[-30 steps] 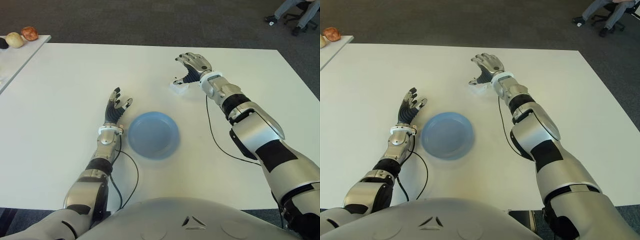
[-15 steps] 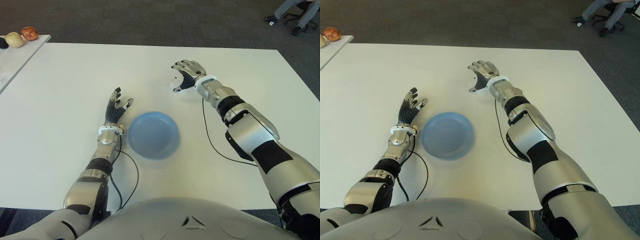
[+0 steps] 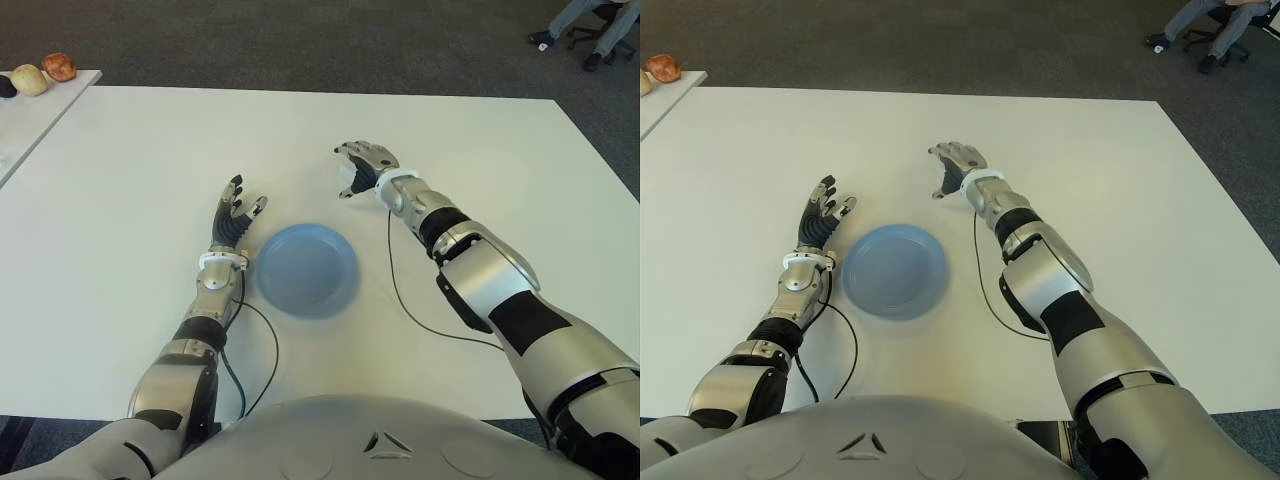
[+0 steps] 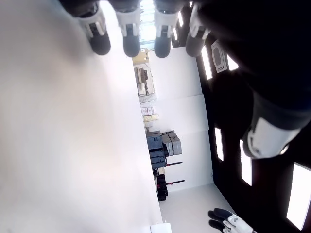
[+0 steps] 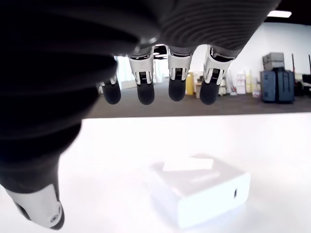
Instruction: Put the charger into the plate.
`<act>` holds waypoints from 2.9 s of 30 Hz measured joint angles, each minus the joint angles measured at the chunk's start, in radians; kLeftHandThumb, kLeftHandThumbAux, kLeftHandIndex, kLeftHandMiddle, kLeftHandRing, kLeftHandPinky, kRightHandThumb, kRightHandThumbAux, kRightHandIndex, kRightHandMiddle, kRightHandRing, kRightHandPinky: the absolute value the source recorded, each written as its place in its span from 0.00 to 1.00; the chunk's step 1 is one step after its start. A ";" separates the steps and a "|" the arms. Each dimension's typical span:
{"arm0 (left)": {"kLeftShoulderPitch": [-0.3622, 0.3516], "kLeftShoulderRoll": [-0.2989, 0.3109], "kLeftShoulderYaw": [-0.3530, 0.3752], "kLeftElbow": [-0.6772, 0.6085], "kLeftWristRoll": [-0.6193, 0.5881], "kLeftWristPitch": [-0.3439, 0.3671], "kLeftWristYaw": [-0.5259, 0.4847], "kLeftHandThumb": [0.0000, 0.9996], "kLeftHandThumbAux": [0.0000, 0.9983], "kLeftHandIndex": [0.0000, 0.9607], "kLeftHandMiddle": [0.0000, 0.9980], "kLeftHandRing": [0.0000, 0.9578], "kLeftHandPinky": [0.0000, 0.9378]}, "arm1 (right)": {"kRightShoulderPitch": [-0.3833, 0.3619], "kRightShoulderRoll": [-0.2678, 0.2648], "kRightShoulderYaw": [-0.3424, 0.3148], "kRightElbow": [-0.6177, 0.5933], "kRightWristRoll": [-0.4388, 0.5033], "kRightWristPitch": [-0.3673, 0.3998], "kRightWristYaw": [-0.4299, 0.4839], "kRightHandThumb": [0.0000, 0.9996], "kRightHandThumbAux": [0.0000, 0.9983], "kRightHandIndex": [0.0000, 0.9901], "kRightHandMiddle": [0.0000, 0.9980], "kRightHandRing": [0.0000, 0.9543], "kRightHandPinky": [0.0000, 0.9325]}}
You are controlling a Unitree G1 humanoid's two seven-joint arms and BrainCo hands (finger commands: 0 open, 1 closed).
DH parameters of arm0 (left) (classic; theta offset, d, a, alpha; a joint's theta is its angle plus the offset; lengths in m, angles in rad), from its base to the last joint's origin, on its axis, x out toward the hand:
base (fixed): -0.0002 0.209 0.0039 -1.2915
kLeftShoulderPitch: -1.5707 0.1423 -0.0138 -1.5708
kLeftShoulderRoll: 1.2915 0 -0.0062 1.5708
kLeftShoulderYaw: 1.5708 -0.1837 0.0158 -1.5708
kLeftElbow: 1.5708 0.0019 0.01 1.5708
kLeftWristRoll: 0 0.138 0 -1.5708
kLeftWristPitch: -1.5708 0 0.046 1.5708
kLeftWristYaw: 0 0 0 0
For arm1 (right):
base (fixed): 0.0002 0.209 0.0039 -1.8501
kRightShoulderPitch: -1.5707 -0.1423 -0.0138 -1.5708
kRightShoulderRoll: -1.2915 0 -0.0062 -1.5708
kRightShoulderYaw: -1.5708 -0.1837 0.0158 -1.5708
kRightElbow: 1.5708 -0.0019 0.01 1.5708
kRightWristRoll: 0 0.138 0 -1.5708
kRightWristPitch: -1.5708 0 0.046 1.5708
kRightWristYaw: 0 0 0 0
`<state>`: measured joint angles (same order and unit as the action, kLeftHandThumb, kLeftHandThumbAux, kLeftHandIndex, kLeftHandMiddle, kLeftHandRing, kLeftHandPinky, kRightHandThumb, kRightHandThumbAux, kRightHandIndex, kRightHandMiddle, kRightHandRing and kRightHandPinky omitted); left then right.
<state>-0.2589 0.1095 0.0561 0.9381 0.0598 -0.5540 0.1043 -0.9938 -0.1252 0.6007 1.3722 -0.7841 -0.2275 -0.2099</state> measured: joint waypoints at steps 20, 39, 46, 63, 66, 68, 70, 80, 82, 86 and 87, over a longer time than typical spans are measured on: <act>0.036 -0.005 -0.005 -0.047 0.000 -0.009 -0.005 0.00 0.57 0.00 0.00 0.01 0.02 | 0.063 0.030 -0.064 0.008 0.049 0.024 0.029 0.00 0.66 0.00 0.00 0.00 0.01; 0.065 -0.004 0.001 -0.083 -0.003 -0.009 -0.050 0.00 0.59 0.00 0.00 0.01 0.02 | 0.081 0.032 -0.102 -0.002 0.075 0.042 0.032 0.00 0.65 0.00 0.00 0.00 0.02; 0.069 -0.003 0.002 -0.088 -0.002 -0.008 -0.051 0.00 0.59 0.00 0.00 0.01 0.02 | 0.085 0.027 -0.108 -0.005 0.079 0.050 0.034 0.00 0.65 0.00 0.00 0.00 0.03; 0.079 -0.004 0.000 -0.102 -0.002 -0.008 -0.057 0.00 0.61 0.00 0.00 0.00 0.01 | 0.104 -0.050 -0.128 -0.017 0.090 0.021 0.072 0.00 0.60 0.00 0.00 0.00 0.03; 0.079 -0.004 0.001 -0.101 -0.002 -0.008 -0.060 0.00 0.61 0.00 0.00 0.00 0.01 | 0.103 -0.081 -0.129 -0.024 0.097 0.010 0.110 0.00 0.63 0.00 0.00 0.00 0.05; 0.078 -0.004 0.001 -0.100 -0.002 -0.008 -0.061 0.00 0.61 0.00 0.00 0.00 0.01 | 0.098 -0.108 -0.124 -0.031 0.097 -0.006 0.151 0.00 0.64 0.00 0.02 0.01 0.07; 0.078 -0.004 0.002 -0.100 -0.003 -0.008 -0.062 0.00 0.62 0.00 0.00 0.00 0.01 | 0.093 -0.137 -0.115 -0.037 0.095 -0.026 0.197 0.00 0.65 0.00 0.02 0.02 0.08; 0.060 -0.003 0.006 -0.070 -0.003 -0.015 -0.063 0.00 0.62 0.00 0.00 0.00 0.02 | 0.089 -0.308 -0.055 -0.098 0.083 -0.222 0.398 0.00 0.66 0.00 0.08 0.09 0.15; 0.055 -0.003 0.007 -0.061 -0.003 -0.019 -0.063 0.00 0.62 0.00 0.00 0.00 0.02 | 0.101 -0.348 -0.050 -0.127 0.084 -0.280 0.427 0.00 0.66 0.00 0.09 0.11 0.17; 0.045 -0.002 0.009 -0.046 -0.003 -0.023 -0.063 0.00 0.61 0.00 0.00 0.00 0.02 | 0.147 -0.426 -0.048 -0.213 0.095 -0.381 0.467 0.00 0.65 0.00 0.10 0.14 0.24; 0.043 -0.002 0.010 -0.042 -0.003 -0.024 -0.063 0.00 0.61 0.00 0.00 0.00 0.02 | 0.162 -0.446 -0.050 -0.239 0.103 -0.403 0.474 0.00 0.64 0.00 0.10 0.15 0.26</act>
<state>-0.2162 0.1075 0.0664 0.8965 0.0563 -0.5776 0.0411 -0.8313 -0.5711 0.5509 1.1331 -0.6815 -0.6307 0.2645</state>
